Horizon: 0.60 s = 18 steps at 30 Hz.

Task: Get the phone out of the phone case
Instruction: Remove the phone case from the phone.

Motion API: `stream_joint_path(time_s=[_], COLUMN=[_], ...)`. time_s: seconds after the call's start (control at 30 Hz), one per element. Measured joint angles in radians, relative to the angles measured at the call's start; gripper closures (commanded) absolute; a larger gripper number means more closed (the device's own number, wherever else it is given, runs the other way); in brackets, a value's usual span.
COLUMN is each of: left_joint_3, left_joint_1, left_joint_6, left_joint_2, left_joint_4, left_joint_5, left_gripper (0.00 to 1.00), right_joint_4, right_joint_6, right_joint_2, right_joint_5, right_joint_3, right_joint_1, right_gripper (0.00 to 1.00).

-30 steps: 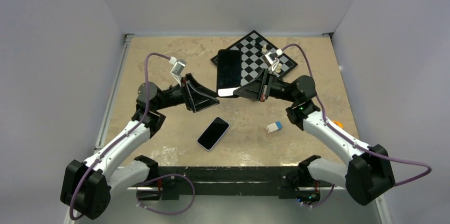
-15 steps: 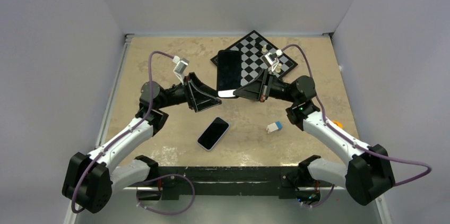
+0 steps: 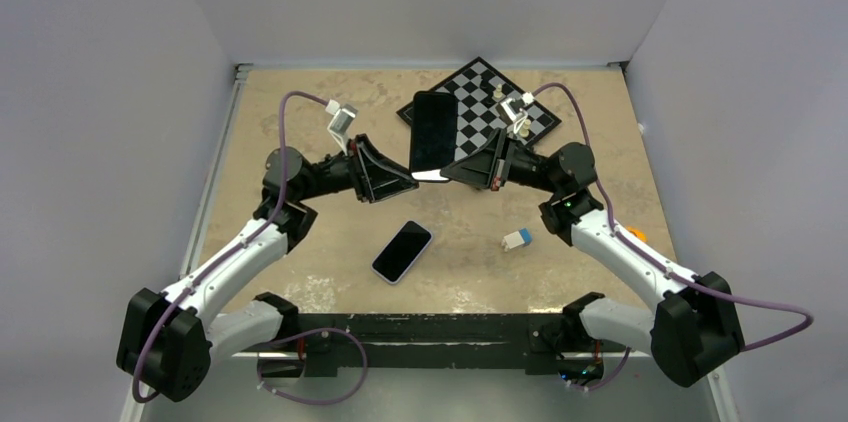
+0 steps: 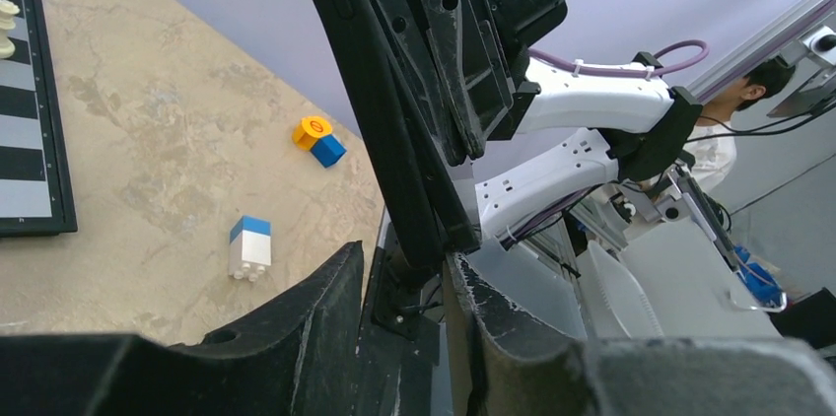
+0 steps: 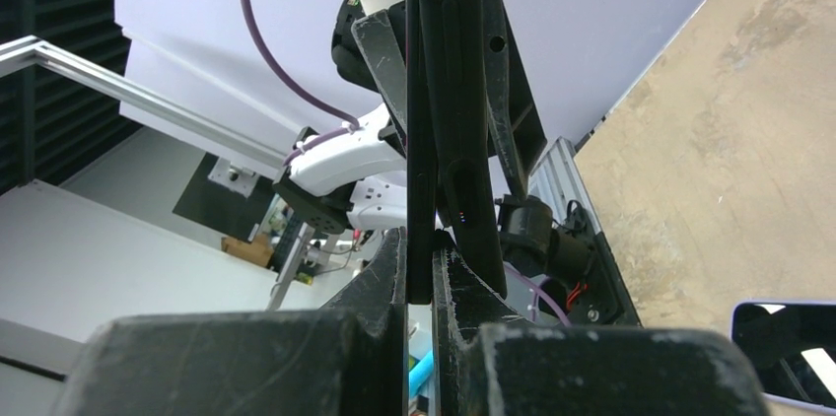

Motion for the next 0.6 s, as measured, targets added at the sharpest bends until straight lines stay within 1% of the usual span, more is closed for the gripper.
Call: stream_joint_path(time_s=[0.13,0.27,0.33,0.5,0.6], left_joint_3=[0.012,0.036,0.045,0.077,0.098], left_joint_1=[-0.004,-0.003,-0.003,-0.003,-0.003], left_joint_6=[0.005,0.008,0.003,-0.027,-0.043], left_joint_2=[0.000,0.006,0.018,0.064,0.083], left_joint_4=[-0.020,-0.063,-0.067,-0.070,-0.071], left_joint_5=[-0.004,-0.010,-0.009,0.002,0.010], left_gripper=[0.61,0.53,0.51,0.51,0.57], right_joint_4=[0.000,0.003,0.010,0.013,0.008], right_joint_6=[0.000,0.001,0.001,-0.006,-0.019], right_joint_2=[0.000,0.000,0.000,0.000,-0.002], right_joint_5=[0.006,0.019,0.021,0.027,0.029], right_joint_3=[0.000,0.000,0.000,0.000,0.000], right_joint_1=[0.000,0.000,0.001,0.006,0.014], right_gripper=[1.00,1.00,1.00,1.00,1.00])
